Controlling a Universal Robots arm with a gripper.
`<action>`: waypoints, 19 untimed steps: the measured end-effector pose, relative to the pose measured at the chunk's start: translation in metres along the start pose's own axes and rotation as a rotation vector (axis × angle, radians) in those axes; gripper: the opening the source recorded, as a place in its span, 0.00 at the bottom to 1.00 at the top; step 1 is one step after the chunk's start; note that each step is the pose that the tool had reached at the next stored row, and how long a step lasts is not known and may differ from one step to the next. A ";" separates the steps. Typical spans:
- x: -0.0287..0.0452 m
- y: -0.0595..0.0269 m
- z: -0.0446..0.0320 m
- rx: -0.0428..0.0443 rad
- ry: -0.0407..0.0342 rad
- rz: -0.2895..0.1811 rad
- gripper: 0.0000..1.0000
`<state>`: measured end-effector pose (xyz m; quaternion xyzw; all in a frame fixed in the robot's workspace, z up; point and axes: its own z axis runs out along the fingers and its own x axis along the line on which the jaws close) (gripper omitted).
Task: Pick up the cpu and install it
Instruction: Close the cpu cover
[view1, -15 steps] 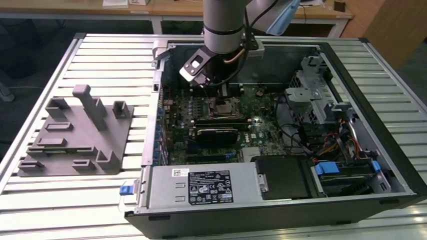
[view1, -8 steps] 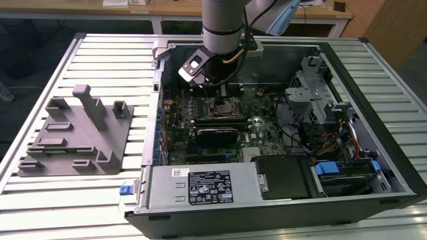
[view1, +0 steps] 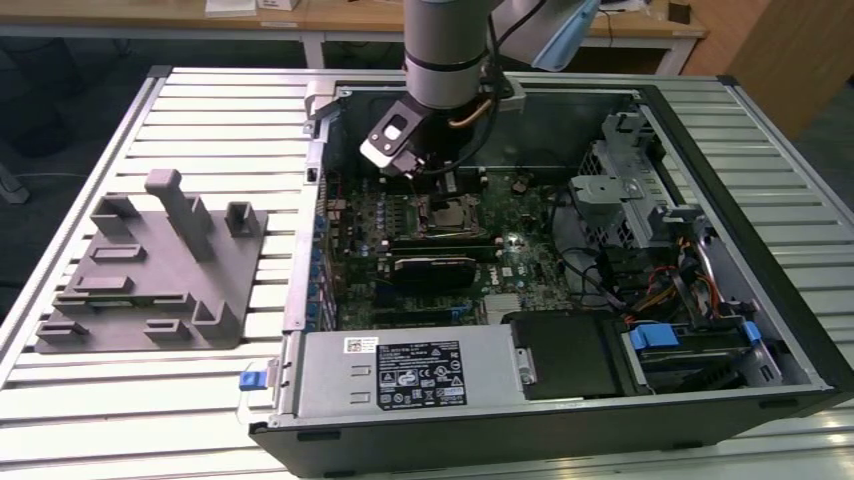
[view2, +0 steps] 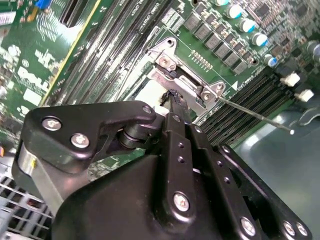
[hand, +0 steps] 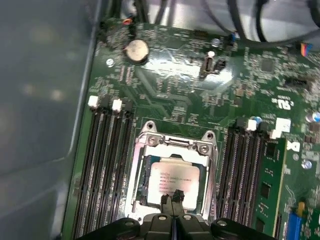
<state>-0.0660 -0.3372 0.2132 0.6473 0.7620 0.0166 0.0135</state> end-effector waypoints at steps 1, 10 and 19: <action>0.0000 0.0000 0.0000 0.0000 0.0007 -0.018 0.11; 0.0000 0.0000 0.0004 0.0002 0.0076 -0.181 0.11; 0.0000 0.0000 0.0006 0.0004 0.0146 -0.345 0.11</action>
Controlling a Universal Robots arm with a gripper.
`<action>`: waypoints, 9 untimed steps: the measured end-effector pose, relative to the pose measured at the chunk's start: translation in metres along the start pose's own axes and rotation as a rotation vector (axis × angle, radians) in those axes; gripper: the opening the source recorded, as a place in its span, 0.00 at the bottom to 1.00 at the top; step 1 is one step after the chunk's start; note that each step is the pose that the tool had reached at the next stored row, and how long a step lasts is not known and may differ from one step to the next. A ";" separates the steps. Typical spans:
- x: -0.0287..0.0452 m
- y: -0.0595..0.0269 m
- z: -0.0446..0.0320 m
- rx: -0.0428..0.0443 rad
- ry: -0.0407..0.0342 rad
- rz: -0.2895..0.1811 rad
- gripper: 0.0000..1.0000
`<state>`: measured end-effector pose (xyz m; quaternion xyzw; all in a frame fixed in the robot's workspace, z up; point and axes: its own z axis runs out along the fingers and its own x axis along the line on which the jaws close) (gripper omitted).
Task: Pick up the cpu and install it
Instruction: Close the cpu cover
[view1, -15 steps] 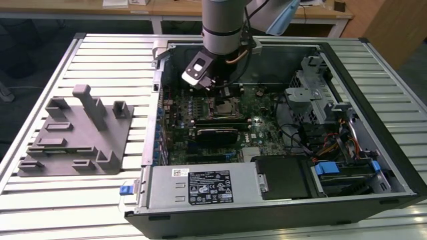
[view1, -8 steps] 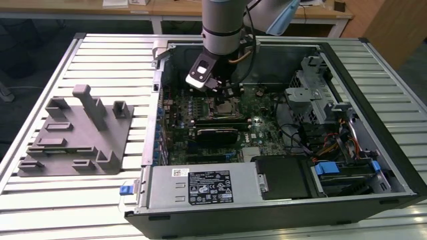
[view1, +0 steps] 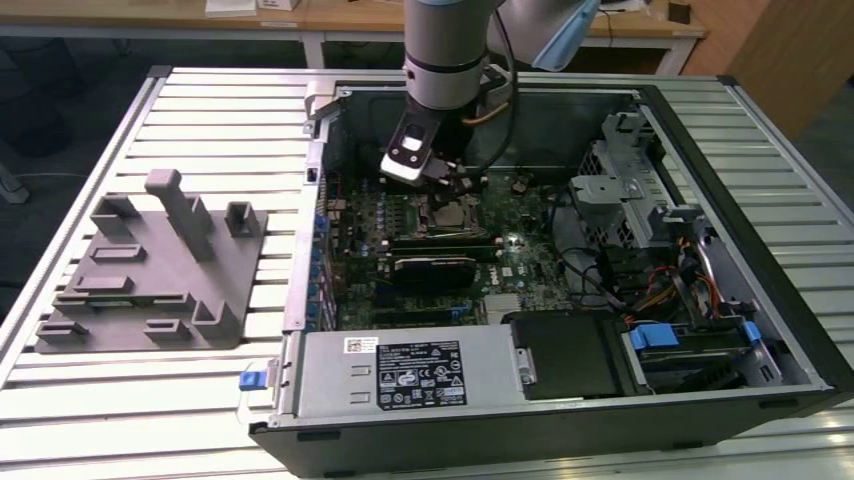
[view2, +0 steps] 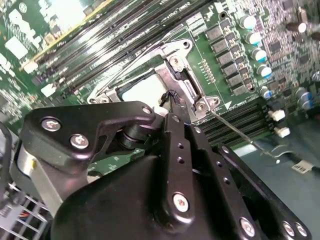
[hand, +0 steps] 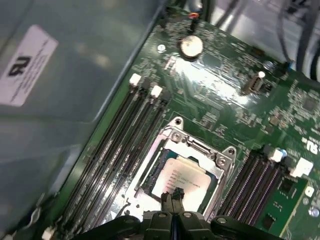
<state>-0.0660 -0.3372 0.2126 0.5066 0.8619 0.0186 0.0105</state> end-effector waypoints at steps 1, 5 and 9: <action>0.0000 0.0000 0.0000 0.0000 0.0008 -0.018 0.11; 0.0000 0.0000 0.0001 0.0002 0.0037 -0.090 0.11; 0.0000 0.0000 0.0001 0.0004 0.0066 -0.163 0.11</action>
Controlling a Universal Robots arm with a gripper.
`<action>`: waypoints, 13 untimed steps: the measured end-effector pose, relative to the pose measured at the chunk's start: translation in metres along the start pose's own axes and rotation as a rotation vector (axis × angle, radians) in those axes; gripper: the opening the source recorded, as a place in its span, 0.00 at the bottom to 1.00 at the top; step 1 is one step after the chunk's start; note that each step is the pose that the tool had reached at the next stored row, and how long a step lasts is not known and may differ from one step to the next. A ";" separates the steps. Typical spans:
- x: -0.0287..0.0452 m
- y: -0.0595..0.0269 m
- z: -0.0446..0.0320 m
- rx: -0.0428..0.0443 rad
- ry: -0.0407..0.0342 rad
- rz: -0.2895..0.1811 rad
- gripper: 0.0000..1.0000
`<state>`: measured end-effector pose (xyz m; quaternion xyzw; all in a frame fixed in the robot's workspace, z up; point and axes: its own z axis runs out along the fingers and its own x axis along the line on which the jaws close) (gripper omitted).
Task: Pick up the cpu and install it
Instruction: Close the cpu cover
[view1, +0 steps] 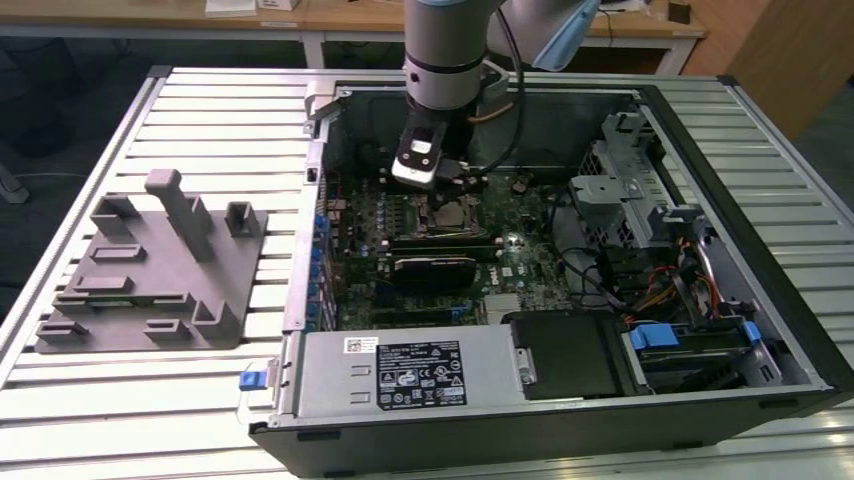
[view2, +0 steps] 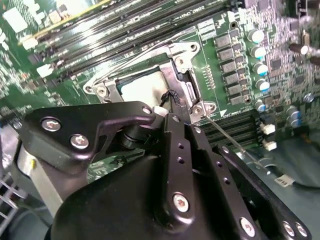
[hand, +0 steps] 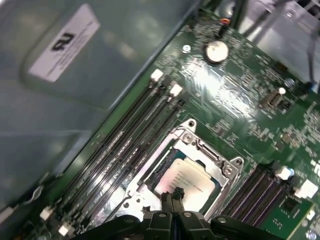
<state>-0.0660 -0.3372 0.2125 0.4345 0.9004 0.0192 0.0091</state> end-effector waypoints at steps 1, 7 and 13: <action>0.0000 0.0000 0.0000 0.0000 0.0007 -0.018 0.11; 0.0000 0.0000 0.0001 0.0005 0.0047 -0.127 0.11; 0.0000 0.0000 0.0002 0.0010 0.0088 -0.237 0.11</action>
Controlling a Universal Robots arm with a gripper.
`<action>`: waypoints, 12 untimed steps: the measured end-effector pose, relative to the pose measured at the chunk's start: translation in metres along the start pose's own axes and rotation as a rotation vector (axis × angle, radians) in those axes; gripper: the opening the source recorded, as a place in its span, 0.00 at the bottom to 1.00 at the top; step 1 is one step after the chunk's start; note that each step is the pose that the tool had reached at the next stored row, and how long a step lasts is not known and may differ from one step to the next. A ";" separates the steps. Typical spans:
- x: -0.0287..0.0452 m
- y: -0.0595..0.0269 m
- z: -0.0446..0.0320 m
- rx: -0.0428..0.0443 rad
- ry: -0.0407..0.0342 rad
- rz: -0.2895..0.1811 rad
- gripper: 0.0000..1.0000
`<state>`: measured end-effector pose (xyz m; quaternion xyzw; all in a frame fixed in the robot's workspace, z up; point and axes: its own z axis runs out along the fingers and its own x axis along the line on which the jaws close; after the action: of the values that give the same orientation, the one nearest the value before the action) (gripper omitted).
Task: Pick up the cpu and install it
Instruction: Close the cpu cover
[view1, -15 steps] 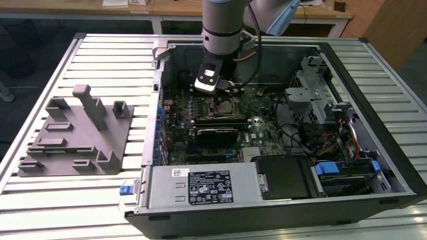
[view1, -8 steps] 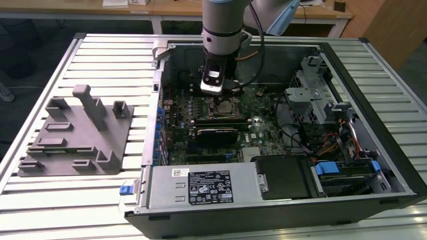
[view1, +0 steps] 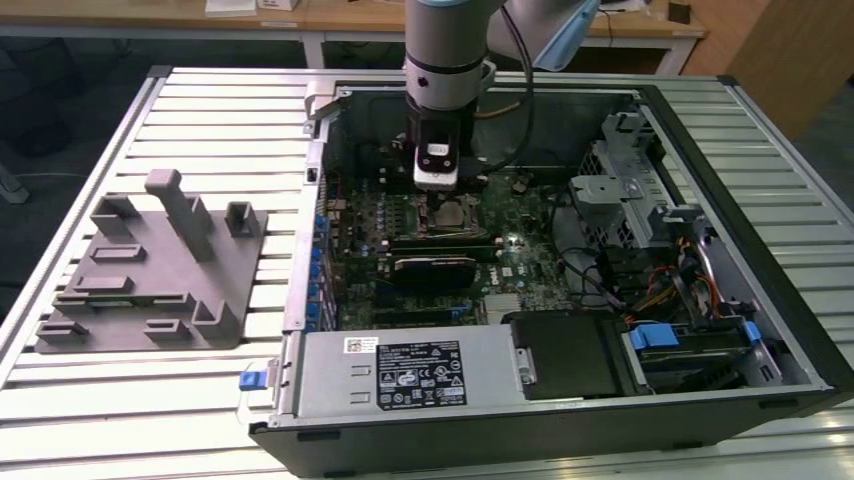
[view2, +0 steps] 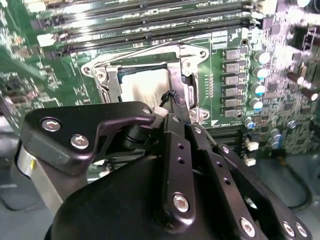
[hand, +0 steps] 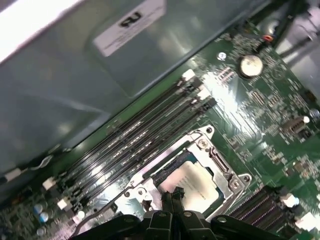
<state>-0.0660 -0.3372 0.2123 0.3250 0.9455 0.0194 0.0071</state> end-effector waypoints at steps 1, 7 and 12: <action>0.0000 0.0000 0.0000 0.0000 0.0007 -0.018 0.11; 0.0000 0.0000 0.0002 0.0003 0.0049 -0.127 0.11; 0.0000 0.0000 0.0004 0.0003 0.0086 -0.217 0.11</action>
<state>-0.0660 -0.3372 0.2119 0.2205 0.9752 0.0198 0.0050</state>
